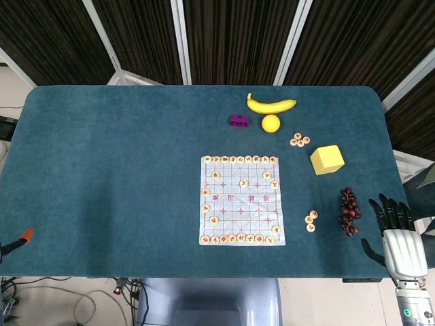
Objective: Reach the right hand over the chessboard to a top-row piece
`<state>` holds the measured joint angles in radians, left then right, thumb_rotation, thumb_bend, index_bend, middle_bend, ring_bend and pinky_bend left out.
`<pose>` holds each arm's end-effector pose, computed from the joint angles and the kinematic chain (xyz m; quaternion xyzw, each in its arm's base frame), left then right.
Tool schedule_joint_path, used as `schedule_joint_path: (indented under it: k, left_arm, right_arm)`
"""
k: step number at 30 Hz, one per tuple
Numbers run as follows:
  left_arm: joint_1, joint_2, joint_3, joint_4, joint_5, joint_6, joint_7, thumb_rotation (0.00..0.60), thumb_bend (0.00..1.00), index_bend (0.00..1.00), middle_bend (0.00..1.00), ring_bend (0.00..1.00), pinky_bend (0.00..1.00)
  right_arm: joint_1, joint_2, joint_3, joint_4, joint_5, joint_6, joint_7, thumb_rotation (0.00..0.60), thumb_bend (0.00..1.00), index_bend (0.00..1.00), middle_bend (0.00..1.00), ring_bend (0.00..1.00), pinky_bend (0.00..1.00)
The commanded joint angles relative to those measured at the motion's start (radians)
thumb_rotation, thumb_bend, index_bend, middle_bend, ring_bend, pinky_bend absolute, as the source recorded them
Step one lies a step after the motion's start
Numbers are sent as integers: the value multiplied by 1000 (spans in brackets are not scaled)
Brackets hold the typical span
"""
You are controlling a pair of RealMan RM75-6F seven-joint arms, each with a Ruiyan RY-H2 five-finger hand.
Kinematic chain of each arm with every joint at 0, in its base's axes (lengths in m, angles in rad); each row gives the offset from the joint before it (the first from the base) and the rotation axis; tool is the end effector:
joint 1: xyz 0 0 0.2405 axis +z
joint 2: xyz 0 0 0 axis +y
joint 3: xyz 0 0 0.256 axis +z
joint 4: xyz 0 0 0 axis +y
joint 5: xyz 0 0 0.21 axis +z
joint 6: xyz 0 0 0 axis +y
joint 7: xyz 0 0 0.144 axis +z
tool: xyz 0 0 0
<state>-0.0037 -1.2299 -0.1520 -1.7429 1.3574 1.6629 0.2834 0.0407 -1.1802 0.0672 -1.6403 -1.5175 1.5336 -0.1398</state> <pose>-0.2958 0.1698 0.1594 -0.4843 -0.3650 -0.3814 0.6977 -0.3014 -0.1702 0.1454 0.5878 -0.3642 0.3829 0.6125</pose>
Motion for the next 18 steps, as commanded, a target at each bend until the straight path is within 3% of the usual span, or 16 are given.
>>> schedule_joint_path:
  k: [1,18]
  left_arm:
    - [0,0,0,0,-1,-1,0,600,40,54,0,0,70]
    - [6,11,1,-7,6,5,-19,600,40,54,0,0,70]
  right_arm:
    - [1,-1,-1,0,-1,-1,-1,600,368,85,0,0,70]
    - [0,6,-3,-12,3,-6,2,600,368,86,0,0,70]
